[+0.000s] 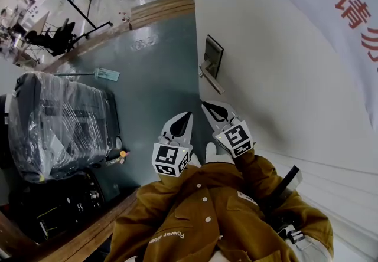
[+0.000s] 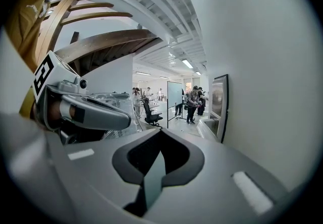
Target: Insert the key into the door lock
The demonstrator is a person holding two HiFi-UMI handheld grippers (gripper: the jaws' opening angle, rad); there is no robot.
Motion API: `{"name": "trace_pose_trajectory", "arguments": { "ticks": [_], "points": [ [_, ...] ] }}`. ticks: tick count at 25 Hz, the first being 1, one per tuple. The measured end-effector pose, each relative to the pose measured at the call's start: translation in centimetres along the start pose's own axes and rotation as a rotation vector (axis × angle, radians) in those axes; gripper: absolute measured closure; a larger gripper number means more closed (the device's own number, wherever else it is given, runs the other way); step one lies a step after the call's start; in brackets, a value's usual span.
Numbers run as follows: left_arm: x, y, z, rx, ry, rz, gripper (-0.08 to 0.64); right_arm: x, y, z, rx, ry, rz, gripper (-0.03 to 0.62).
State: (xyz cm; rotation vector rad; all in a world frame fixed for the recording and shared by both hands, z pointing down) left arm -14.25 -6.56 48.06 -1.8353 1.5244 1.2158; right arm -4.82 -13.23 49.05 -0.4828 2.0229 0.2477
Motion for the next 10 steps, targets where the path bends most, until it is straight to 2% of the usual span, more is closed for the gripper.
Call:
{"name": "trace_pose_trajectory", "arguments": {
  "ticks": [10],
  "points": [
    [-0.20,-0.54,0.06,-0.006,0.004,0.003,0.558,-0.09,0.41,0.63,0.012,-0.002,0.003,0.588]
  ]
}}
Point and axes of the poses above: the fingertips, and each gripper's own axes: z backward along the fingers, y to its left, x out of its top, the point moved 6 cm from there along z, backward along the fingers, and after that the axes turned 14 degrees about y, right-handed, at the moved point
